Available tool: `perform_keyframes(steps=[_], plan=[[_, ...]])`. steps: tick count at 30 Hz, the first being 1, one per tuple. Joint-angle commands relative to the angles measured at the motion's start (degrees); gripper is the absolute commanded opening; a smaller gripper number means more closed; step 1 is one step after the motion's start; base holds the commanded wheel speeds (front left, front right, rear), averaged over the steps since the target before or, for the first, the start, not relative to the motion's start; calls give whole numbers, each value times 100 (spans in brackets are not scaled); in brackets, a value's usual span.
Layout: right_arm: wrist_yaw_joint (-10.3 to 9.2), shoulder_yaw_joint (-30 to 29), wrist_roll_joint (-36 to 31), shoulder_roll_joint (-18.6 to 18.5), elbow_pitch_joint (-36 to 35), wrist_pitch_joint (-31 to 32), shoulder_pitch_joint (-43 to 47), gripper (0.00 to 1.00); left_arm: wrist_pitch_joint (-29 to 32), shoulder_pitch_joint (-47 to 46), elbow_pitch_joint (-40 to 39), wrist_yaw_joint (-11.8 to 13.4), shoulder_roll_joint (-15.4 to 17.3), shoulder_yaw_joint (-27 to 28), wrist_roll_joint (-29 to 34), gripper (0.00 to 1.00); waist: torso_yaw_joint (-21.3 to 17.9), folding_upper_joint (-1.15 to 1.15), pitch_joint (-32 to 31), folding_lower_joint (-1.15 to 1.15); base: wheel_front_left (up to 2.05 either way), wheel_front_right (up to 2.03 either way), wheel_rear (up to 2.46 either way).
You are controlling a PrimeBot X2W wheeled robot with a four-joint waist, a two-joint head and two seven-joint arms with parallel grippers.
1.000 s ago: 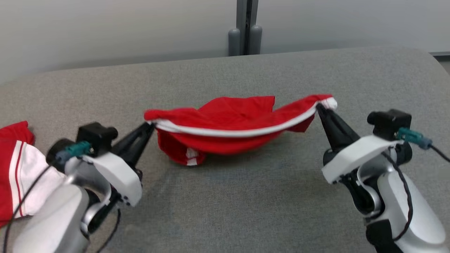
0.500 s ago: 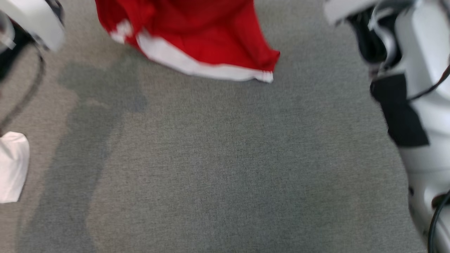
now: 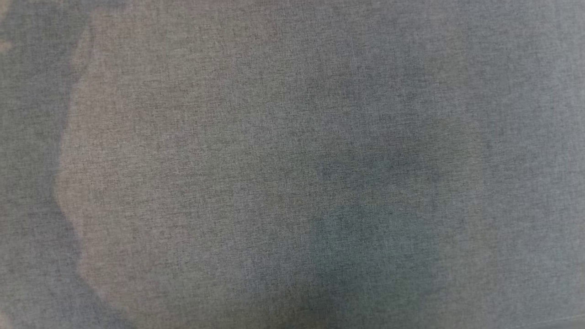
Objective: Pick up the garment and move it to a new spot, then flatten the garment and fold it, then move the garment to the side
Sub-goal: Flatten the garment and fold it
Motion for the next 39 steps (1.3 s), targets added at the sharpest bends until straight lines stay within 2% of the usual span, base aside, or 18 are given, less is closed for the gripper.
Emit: perform_keyframes(steps=[1,5,13,18,24,28,32,39], plan=[[-10,-85,-94,-72,73,-88,-210,0,-116,-283,195,18,146,-124,-101,0,-1,0,33,0,0,0,0],[-10,-81,-154,-81,147,-106,-301,0,-188,-442,359,18,141,-383,-290,0,9,0,29,0,0,0,0],[-9,620,-213,-65,592,-112,490,0,95,72,297,16,344,-1435,-982,0,-47,0,-357,0,0,0,0],[-9,977,-238,-63,964,102,1275,0,17,813,52,15,620,-2121,-1362,0,-113,0,-929,0,0,0,0],[-9,1546,205,-184,992,460,2550,0,197,1886,-268,15,819,-2642,-2060,0,-77,0,-1770,0,0,0,0],[-9,2024,698,-499,577,749,3584,0,292,2617,-621,14,853,-2864,-2466,0,-12,0,-2295,0,0,0,0],[-7,2426,1116,-928,-194,1099,4570,0,288,3247,-1004,43,861,-3020,-2586,0,46,0,-2695,0,0,0,0],[-4,2369,1708,-1816,-1916,2201,6106,0,595,4192,-1934,418,1099,-3157,-2746,0,56,0,-3105,0,0,0,0]])
